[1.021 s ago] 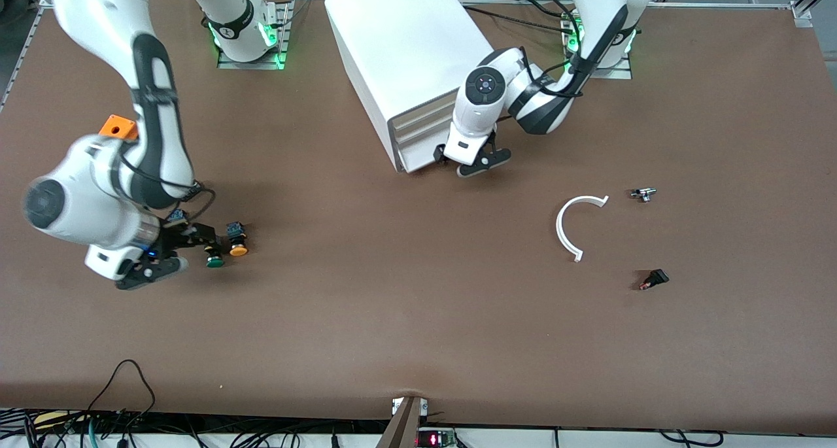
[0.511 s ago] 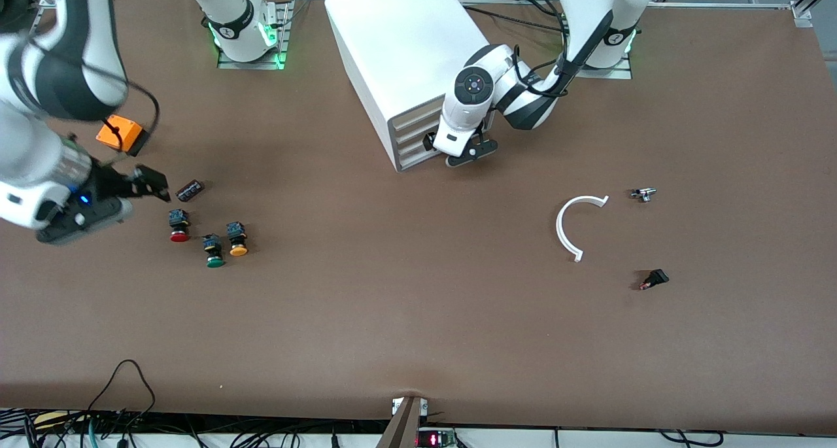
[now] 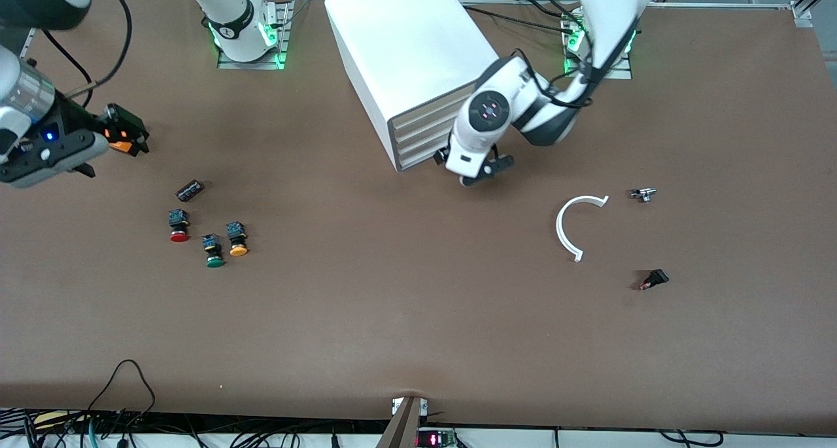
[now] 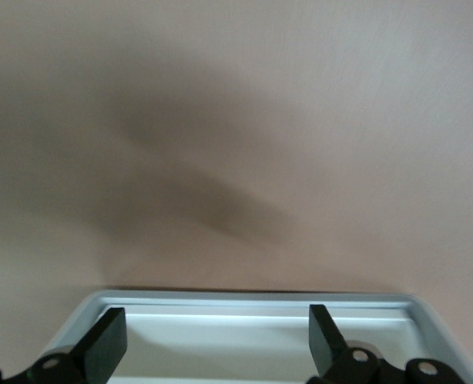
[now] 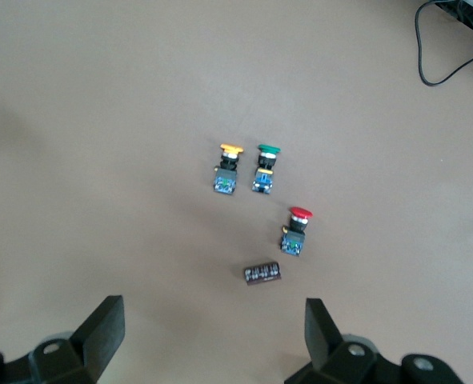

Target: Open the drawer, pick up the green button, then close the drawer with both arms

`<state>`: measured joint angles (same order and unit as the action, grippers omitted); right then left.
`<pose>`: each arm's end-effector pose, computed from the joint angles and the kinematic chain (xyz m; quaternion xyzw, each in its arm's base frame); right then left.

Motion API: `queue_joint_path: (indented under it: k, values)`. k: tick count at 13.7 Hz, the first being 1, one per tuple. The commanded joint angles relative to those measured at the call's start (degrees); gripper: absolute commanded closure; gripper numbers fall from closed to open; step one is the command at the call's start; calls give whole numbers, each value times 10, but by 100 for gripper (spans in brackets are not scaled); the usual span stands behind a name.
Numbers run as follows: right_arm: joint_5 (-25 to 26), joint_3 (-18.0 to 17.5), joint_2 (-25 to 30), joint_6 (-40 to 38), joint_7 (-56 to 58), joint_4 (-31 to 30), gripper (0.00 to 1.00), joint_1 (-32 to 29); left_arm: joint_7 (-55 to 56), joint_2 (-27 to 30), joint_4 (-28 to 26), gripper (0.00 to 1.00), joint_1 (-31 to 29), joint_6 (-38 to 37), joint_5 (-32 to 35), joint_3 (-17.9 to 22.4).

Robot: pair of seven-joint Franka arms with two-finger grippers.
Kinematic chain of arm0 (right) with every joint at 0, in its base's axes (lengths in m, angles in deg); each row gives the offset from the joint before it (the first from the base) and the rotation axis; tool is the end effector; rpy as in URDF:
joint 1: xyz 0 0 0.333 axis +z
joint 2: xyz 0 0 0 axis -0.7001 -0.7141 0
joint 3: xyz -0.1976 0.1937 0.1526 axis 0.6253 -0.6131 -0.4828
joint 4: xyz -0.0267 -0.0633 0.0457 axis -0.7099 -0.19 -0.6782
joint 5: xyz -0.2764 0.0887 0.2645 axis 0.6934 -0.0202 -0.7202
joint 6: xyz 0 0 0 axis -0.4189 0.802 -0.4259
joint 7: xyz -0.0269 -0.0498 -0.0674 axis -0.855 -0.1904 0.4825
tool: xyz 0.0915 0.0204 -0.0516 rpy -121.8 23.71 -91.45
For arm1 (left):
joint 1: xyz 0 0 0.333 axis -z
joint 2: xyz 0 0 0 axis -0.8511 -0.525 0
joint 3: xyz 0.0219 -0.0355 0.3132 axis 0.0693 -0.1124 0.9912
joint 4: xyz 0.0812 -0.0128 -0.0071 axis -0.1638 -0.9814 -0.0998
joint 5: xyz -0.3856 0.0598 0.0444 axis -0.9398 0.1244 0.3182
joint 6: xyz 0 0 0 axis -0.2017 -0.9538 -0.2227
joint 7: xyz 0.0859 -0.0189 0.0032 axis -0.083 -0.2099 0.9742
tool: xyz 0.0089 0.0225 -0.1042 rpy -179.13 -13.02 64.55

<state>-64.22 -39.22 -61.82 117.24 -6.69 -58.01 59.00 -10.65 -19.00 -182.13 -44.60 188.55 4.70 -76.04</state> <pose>0.5651 0.0304 0.5826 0.9661 0.2582 0.0045 0.0028 0.4797 -0.3925 0.2860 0.9579 0.2443 -0.1506 0.0045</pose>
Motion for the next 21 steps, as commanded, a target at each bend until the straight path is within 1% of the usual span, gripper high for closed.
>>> queue_joint_path:
  k: [1, 3, 4, 6, 7, 8, 9, 10, 11, 13, 14, 15, 17, 19, 21]
  values:
    - [13, -118, 36, -13, 4, -16, 0, -127, -47, -7, 77, 0, -43, -68, 12, -3]
    - [13, -170, 36, -14, 16, -14, 0, -181, -93, -6, 87, 0, -68, -70, 70, -4]
    - [13, -179, 34, -14, 18, -12, 1, -192, -118, -6, 93, 0, -81, -71, 91, -5]
    - [12, -179, 17, -14, 16, 16, 0, -193, -178, 4, 102, 0, -105, -96, 94, -5]
    - [13, -179, 9, -16, 16, 28, 1, -193, -217, 10, 117, 0, -124, -116, 94, -5]
    - [13, -179, 2, -15, 16, 34, 0, -193, -258, 11, 135, 0, -142, -148, 94, -5]
    - [12, -179, 0, -14, 15, 35, 0, -193, -305, 22, 141, 0, -153, -173, 93, -3]
    - [12, -179, 0, -14, 15, 35, 0, -194, -343, 40, 141, 0, -165, -178, 93, 4]
    - [12, -179, 0, -15, 13, 35, 1, -197, -376, 54, 141, 0, -175, -184, 93, 17]
    - [6, -173, 3, -21, 6, 35, 0, -197, -456, 85, 140, 0, -177, -199, 86, 59]
    - [5, -172, 4, -22, -18, 35, 0, -197, -485, 101, 137, 0, -178, -204, 86, 72]
    - [5, -171, 5, -22, -51, 35, 1, -197, -509, 114, 137, 0, -178, -224, 84, 89]
    - [5, -171, 6, -23, -56, 40, 0, -197, -551, 151, 128, 0, -177, -247, 78, 119]
    - [8, -174, 2, -23, -67, 50, 1, -193, -594, 208, 83, 0, -175, -247, 75, 149]
    - [6, -175, 1, -22, -73, 51, 0, -192, -616, 251, 50, 0, -178, -247, 75, 166]
